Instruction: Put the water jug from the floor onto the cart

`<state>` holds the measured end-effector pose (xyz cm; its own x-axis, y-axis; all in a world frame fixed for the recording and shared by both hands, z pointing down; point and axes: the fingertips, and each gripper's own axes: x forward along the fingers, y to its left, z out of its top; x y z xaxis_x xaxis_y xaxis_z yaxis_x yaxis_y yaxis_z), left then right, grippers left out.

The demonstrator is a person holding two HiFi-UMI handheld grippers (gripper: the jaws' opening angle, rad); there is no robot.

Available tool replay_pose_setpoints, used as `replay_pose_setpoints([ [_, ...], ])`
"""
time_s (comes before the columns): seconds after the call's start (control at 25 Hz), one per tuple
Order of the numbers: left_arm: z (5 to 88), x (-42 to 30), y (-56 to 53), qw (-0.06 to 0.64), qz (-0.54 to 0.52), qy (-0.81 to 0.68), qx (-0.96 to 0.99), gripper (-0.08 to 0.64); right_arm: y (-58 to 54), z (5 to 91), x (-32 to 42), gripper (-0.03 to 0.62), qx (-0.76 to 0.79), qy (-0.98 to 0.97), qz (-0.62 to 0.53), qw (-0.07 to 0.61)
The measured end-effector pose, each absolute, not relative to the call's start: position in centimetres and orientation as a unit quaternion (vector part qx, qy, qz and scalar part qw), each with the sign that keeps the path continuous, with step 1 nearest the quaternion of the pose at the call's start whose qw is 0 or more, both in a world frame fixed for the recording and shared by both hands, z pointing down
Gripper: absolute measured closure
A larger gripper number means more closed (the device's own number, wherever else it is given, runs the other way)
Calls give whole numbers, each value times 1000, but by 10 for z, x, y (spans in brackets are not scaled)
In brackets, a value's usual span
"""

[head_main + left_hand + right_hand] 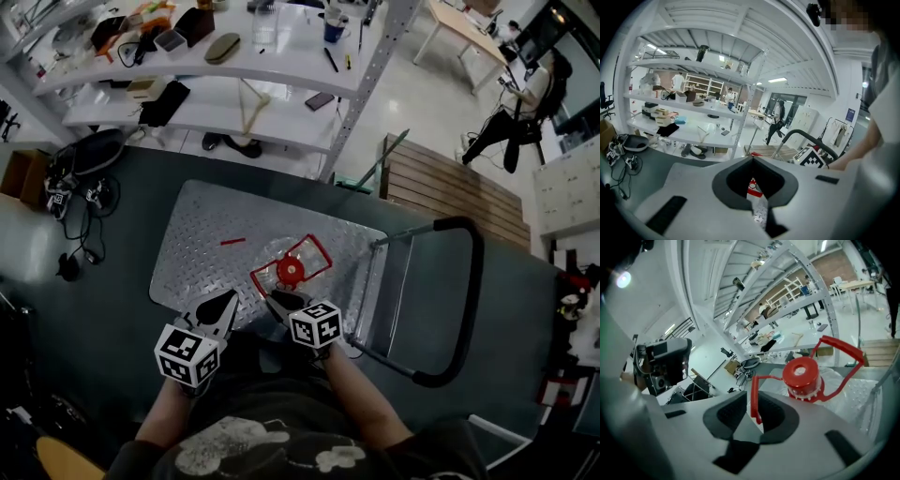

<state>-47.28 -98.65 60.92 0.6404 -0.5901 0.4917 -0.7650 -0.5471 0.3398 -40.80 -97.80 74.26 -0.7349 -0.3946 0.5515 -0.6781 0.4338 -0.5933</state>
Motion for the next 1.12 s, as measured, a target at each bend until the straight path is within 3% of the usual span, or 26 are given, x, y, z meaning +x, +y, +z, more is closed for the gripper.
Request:
replay_pose_setpoints([
  [0.44,578,-436,-945,246,137,-434,856,552,-955,651,-362,529,292,-887,339,111],
  [0.56,578,-427,-925,254,128,-451,846,552,-950,642,-344,598,305,-886,341,80],
  [0.8,573,-404,-882,260,119,-456,843,552,-930,620,-312,600,314,-889,329,55],
  [1.12,562,-393,-811,245,97,-448,854,552,-880,569,-289,600,365,-901,231,32],
])
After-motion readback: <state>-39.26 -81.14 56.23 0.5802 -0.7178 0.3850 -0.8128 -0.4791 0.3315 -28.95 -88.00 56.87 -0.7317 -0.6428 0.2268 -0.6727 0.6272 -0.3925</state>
